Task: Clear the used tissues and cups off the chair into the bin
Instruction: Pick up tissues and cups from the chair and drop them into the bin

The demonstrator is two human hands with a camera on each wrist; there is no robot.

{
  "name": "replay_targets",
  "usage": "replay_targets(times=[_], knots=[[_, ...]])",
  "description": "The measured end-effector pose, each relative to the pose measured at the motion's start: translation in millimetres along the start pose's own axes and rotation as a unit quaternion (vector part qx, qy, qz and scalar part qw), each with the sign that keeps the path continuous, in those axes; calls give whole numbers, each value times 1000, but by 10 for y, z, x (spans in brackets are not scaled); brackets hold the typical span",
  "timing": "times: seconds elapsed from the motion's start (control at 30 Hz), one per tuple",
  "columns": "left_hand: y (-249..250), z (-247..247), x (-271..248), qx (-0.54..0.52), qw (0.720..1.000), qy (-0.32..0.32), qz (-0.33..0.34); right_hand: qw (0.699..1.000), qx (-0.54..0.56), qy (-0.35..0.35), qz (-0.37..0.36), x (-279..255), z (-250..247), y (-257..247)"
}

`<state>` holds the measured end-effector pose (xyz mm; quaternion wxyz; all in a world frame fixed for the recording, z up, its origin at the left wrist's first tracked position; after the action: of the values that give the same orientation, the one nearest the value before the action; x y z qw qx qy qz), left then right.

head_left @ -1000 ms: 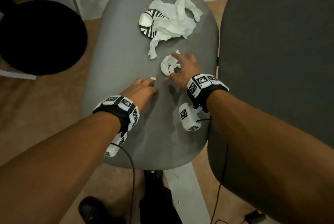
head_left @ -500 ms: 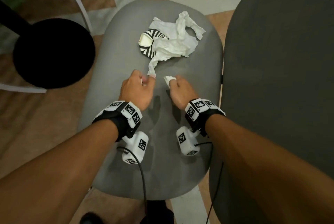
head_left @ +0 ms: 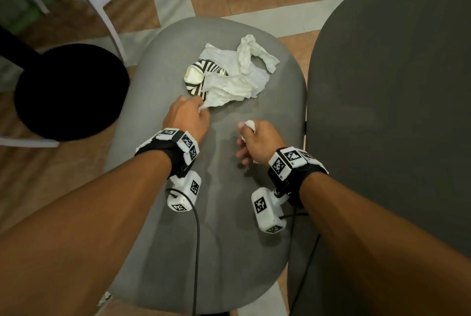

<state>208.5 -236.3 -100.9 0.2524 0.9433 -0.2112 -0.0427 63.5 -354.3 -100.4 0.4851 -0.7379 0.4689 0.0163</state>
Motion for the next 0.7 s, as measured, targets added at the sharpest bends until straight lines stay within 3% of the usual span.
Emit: replay_targets(times=[0.1,0.27,0.4,0.47,0.57,0.63,0.7], knots=[[-27,-142,-195,-93,994,48,-38,998,-53,44,3,-62,-105,-35],[-402,-341,-507,-148,972,79,-167,998,13,62,15,-65,73,15],[-718,-414,-709,-219,929,96,-283,996,-45,70,-32,-129,241,36],[-812,-491,-803,-248,921,109,-281,991,-82,85,-67,-237,302,-39],[-956,-617,-938,-232,938,87,-243,989,-108,79,-61,-461,478,-152],[-1121,-660,-1079,-213,950,37,-225,988,-134,36,-66,-613,712,-208],[-1376,-734,-1250,-234,938,6,-255,985,-156,-19,-76,-796,1006,-293]])
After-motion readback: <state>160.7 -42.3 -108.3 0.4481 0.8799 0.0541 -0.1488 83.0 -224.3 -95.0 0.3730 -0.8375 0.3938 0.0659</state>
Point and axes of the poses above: each hand's wrist, its own x-axis towards the middle knuckle, its own z-axis out of the palm, y = z × x, the point moved 5 cm from there along x, towards the middle knuckle, and after that the axes turned 12 degrees about y, right-handed, at the moved point
